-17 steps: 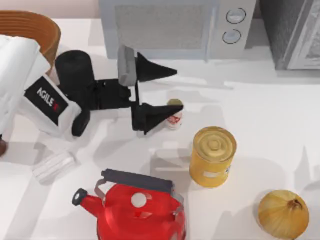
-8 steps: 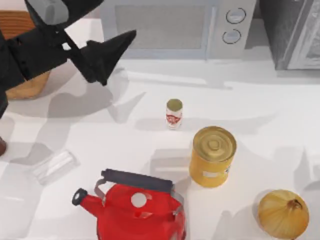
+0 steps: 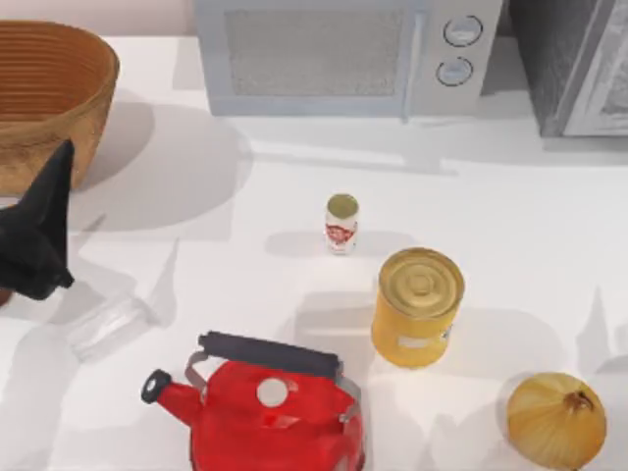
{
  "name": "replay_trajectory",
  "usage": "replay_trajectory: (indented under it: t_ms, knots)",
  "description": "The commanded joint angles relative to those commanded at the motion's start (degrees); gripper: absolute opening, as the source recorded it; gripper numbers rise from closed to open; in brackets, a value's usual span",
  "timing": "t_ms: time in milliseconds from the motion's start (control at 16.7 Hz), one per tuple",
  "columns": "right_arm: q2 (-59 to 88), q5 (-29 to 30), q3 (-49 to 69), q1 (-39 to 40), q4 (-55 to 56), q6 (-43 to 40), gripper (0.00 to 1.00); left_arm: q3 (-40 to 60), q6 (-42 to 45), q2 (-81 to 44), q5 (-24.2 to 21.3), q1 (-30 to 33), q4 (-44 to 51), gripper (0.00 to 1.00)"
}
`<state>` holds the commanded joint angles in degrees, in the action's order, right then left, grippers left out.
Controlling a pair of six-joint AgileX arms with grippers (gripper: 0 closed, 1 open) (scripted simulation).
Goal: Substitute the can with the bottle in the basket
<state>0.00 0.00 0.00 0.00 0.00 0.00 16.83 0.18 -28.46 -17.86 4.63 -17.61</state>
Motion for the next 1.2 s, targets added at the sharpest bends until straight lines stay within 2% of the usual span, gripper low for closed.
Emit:
replay_trajectory:
  t_ms: [240, 480, 960, 1200]
  knots:
    - [0.0, 0.0, 0.0, 0.0, 0.0, 0.0, 1.0, -10.34, -0.14, 18.63, 10.95, -2.85, 10.82, 1.0]
    - [0.0, 0.0, 0.0, 0.0, 0.0, 0.0, 1.0, -16.27, -0.18, 27.66, 17.27, -4.48, 17.03, 1.0]
    - [0.0, 0.0, 0.0, 0.0, 0.0, 0.0, 1.0, -16.67, -0.12, 27.6, 17.61, -4.67, 16.88, 1.0]
    - [0.0, 0.0, 0.0, 0.0, 0.0, 0.0, 1.0, -16.47, 0.49, 19.05, 15.25, -7.29, 8.54, 1.0]
